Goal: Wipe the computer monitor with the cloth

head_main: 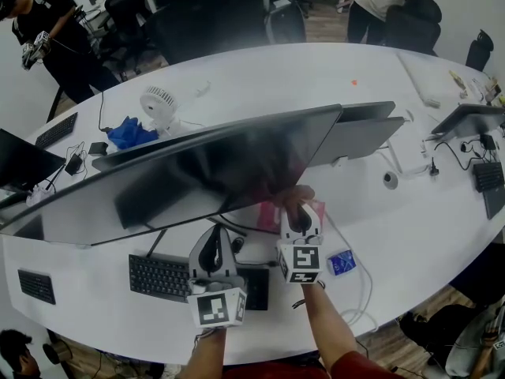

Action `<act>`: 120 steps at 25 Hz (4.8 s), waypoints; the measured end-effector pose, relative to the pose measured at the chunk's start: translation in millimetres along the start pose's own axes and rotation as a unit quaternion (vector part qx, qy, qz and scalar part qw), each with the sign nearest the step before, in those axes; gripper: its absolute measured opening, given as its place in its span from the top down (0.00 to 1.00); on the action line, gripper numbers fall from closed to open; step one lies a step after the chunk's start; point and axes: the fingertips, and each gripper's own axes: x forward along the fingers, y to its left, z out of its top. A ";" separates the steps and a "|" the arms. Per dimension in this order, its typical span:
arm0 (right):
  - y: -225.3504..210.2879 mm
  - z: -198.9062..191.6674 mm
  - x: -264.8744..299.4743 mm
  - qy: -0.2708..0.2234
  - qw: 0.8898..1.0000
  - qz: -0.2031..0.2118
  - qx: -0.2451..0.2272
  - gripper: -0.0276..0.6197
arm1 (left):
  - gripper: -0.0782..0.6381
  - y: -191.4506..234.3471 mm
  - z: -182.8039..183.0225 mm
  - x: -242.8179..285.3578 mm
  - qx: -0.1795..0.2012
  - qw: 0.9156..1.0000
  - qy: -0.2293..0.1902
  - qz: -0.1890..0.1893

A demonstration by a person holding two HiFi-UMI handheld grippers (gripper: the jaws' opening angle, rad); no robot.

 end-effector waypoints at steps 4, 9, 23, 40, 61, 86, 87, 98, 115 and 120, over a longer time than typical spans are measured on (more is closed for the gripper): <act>-0.3 2.4 2.2 -0.003 1.000 0.000 0.000 0.84 | 0.86 1.1 2.8 -1.1 0.002 1.000 0.000 0.001; 0.6 7.3 0.2 -0.006 1.000 0.000 -0.001 0.84 | 0.86 2.1 6.3 -3.6 0.002 1.000 -0.003 0.000; 7.9 65.0 -16.4 -0.050 0.998 0.009 -0.037 0.84 | 0.86 -4.8 36.7 -15.4 0.000 1.000 -0.029 -0.005; 12.6 153.4 -39.0 -0.115 0.991 0.000 -0.062 0.84 | 0.86 -8.8 83.8 -34.6 -0.001 0.998 -0.066 -0.012; 24.0 266.7 -71.2 -0.189 0.977 -0.004 -0.096 0.84 | 0.86 -26.5 150.6 -56.0 0.013 0.993 -0.105 -0.042; 22.3 314.0 -82.0 -0.210 0.973 0.016 -0.091 0.84 | 0.86 -45.1 181.4 -62.6 0.031 0.992 -0.118 -0.013; 22.3 313.8 -81.9 -0.209 0.973 0.019 -0.091 0.84 | 0.86 -46.5 180.3 -62.1 0.029 0.993 -0.116 -0.010; 25.7 304.9 -79.3 -0.202 0.976 0.021 -0.085 0.84 | 0.86 -37.1 180.5 -68.7 0.021 0.993 -0.115 0.012; 111.1 310.6 -75.9 -0.199 0.976 0.014 -0.088 0.84 | 0.86 45.7 183.4 -111.2 0.015 0.993 -0.117 0.016; 141.0 310.9 -75.2 -0.201 0.975 0.016 -0.089 0.84 | 0.86 72.9 184.6 -124.3 0.012 0.992 -0.120 0.021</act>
